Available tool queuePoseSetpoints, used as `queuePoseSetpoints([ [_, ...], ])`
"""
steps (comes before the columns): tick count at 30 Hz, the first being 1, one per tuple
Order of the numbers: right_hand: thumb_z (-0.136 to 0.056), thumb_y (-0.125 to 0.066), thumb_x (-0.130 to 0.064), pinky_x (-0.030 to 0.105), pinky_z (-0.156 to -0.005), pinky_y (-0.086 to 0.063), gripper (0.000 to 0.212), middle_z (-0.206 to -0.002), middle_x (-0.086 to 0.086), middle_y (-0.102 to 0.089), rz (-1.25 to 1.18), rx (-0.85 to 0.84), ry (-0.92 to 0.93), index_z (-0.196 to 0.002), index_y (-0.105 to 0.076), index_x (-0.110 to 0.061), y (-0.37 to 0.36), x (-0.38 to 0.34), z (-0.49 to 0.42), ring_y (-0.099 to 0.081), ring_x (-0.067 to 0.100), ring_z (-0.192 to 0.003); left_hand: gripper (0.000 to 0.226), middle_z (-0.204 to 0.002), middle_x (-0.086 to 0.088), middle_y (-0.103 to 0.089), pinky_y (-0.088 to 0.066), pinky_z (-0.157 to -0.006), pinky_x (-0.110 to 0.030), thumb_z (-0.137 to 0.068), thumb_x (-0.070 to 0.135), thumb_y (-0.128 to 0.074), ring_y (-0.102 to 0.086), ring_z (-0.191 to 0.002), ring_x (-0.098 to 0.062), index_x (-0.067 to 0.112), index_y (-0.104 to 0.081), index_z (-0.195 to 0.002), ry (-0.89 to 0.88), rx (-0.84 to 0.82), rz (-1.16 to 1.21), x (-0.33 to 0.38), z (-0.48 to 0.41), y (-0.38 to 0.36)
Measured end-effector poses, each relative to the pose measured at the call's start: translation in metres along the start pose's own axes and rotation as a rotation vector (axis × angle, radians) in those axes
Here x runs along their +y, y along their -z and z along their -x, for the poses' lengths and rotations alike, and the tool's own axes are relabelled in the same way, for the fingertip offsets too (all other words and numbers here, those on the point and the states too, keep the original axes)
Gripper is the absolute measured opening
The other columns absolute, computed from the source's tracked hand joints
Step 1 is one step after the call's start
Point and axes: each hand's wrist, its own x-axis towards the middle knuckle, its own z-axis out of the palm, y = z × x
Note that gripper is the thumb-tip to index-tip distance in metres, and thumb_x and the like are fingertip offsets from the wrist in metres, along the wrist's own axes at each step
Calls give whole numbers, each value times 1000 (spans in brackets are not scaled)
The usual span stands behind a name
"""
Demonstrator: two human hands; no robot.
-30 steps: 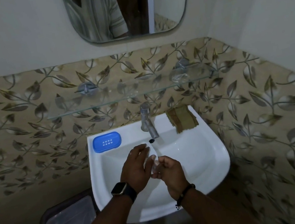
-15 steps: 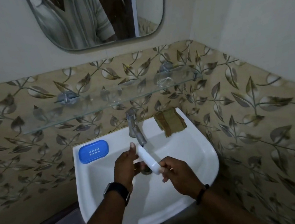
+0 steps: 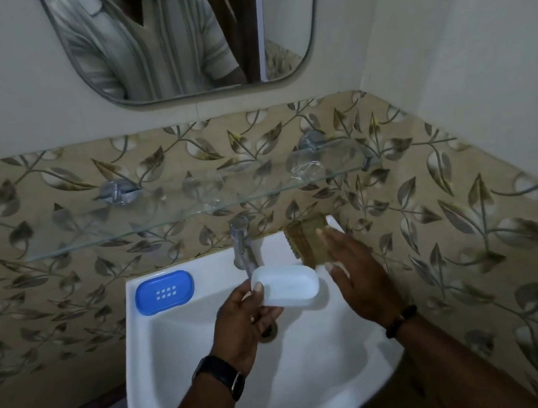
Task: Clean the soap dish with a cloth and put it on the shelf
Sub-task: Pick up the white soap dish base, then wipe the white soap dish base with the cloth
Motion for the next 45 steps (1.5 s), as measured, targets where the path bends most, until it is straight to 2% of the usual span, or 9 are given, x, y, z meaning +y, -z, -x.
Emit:
queuePoseSetpoints([
  [10,-99,-46,-46,53,-123,-17,81,-169,10,-1,349,-209,-72,-158,9,-35,-53,74,-92,-4,29,-156,57,-125,-16,-72,-57,-93,-54,-81,27,-81,-68,-115,-38,17,-61,-134,-77,35,-14,-20,6,8],
  [16,-104,-37,-33,47,-125,-11,64,-169,8,-6,457,-611,-166,-160,-4,-32,-101,108,-84,-6,29,-156,66,-127,-19,-70,-57,-92,-55,-73,25,-85,-64,-117,-46,18,-59,-134,-95,94,13,-28,12,16],
  [20,-99,-48,-19,45,-121,-24,63,-163,10,-30,420,-501,-172,-157,-26,-34,-103,112,-73,-25,31,-151,66,-129,-20,-68,-61,-85,-45,-77,19,-84,-62,-120,-49,19,-56,-137,-123,83,50,-27,19,17],
  [25,-91,-59,-1,45,-96,-51,49,-124,8,-69,334,-273,-137,-133,-65,-24,-93,97,-64,-60,36,-118,65,-128,-18,-70,-61,-83,-43,-76,12,-78,-69,-114,-36,28,-58,-135,-134,60,85,-24,22,9],
  [28,-99,-48,-21,43,-88,-54,27,-102,0,-72,158,-140,-308,-111,-72,-26,-82,84,-62,-65,27,-99,62,-127,-17,-70,-60,-82,-43,-74,9,-79,-70,-113,-35,32,-64,-130,-136,43,95,-20,21,9],
  [31,-98,-38,-41,45,-73,-55,43,-85,8,-73,-116,15,-421,-92,-70,-13,-64,69,-63,-67,35,-81,63,-123,-17,-71,-61,-80,-42,-69,13,-84,-70,-112,-36,34,-67,-126,-158,48,82,-13,21,12],
  [34,-102,-56,-25,41,-81,-56,14,-92,-4,-73,-279,35,-372,-105,-69,-21,-40,45,-62,-69,25,-89,66,-123,-15,-73,-61,-86,-44,-72,16,-80,-68,-115,-35,32,-60,-133,-180,58,49,-7,19,13],
  [40,-99,-55,-18,37,-86,-55,20,-104,-1,-72,-263,221,-31,-112,-70,-14,4,-27,-63,-67,18,-98,48,-118,-6,-76,-63,-83,-44,-83,22,-69,-72,-109,-30,29,-62,-131,-200,72,56,1,12,11],
  [45,-96,-63,-31,44,-102,-50,26,-118,3,-73,-26,-47,365,-114,-72,-14,-35,-90,-24,-63,20,-114,58,-126,-9,-73,-59,-91,-44,-79,22,-73,-70,-114,-32,27,-60,-135,-260,-11,35,10,11,0],
])
